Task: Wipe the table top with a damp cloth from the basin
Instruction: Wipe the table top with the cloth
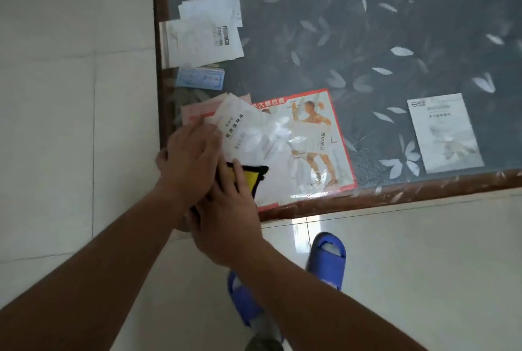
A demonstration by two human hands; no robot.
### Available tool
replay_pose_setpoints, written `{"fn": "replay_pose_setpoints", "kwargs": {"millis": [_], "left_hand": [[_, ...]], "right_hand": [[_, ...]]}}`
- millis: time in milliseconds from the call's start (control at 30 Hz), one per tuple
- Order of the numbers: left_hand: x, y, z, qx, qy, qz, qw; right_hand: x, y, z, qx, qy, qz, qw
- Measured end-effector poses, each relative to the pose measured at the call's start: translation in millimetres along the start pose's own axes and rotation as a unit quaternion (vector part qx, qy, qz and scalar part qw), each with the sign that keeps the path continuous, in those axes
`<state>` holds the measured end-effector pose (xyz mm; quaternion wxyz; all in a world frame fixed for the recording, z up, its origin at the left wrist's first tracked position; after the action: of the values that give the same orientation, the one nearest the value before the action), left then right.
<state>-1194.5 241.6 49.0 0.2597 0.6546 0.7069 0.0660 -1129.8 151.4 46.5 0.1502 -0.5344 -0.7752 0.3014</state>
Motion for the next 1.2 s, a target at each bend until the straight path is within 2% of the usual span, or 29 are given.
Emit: {"fn": "replay_pose_setpoints", "kwargs": {"millis": [100,233,333,400,433,467,500,567,600,667,733,867,967,1067,1200], "left_hand": [[2.4,8.6,7.8,0.129,0.002,0.033,0.991],[-3.3,17.1,13.7,0.142,0.009,0.018,0.99],[-10.7,27.4,19.6,0.194,0.023,0.021,0.98],[-8.8,30.7,21.3,0.217,0.017,-0.003,0.976],[-7.9,32.3,20.7,0.23,0.019,-0.015,0.973],[-9.1,38.9,22.0,0.247,0.025,-0.013,0.969],[-11.7,51.0,23.7,0.264,0.034,0.009,0.964],[-16.6,85.9,33.3,0.258,0.046,0.059,0.963],[-17.7,104.9,42.4,0.235,0.034,0.068,0.969],[-18.7,139.3,64.6,0.223,0.009,0.079,0.972],[-17.0,166.0,82.0,0.245,0.018,0.096,0.965],[-6.2,192.7,109.6,0.285,0.003,0.044,0.958],[0.0,209.0,120.5,0.292,-0.008,-0.008,0.956],[4.1,215.5,128.0,0.249,-0.022,-0.05,0.967],[1.5,206.3,133.2,0.239,-0.038,-0.022,0.97]], "right_hand": [[-15.9,27.8,-17.6,0.004,0.005,0.003,1.0],[-61.6,135.4,-88.4,-0.071,0.042,0.126,0.989],[-87.6,237.5,-165.0,-0.061,0.117,0.305,0.943],[-94.4,271.1,-192.8,-0.027,0.167,0.408,0.897],[-91.8,271.0,-192.6,-0.02,0.186,0.432,0.882],[-86.4,260.7,-186.6,-0.028,0.195,0.429,0.882],[-79.7,243.1,-175.3,-0.045,0.19,0.39,0.9],[-71.0,196.9,-140.3,-0.075,0.1,0.24,0.963],[-75.3,181.6,-127.3,-0.075,0.047,0.167,0.982],[-87.7,191.8,-134.3,-0.056,0.017,0.1,0.993],[-100.9,239.0,-166.6,-0.066,0.052,0.15,0.985],[-121.4,352.5,-257.8,-0.063,0.159,0.327,0.929],[-86.3,404.8,-301.3,-0.047,0.168,0.38,0.908],[-18.3,414.2,-313.2,-0.068,0.138,0.333,0.93],[12.9,373.4,-283.3,-0.099,0.036,0.19,0.976]]}}
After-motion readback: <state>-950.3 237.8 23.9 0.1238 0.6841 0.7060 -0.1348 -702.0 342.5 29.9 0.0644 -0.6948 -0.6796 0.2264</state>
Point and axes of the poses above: each hand's wrist, its own x-axis towards the middle knuckle, its own z-axis out of the palm, y = z × x, the point moved 7 cm from there along x, towards the middle knuckle, and after that the axes turned 15 degrees about x, right-handed, at the moved point
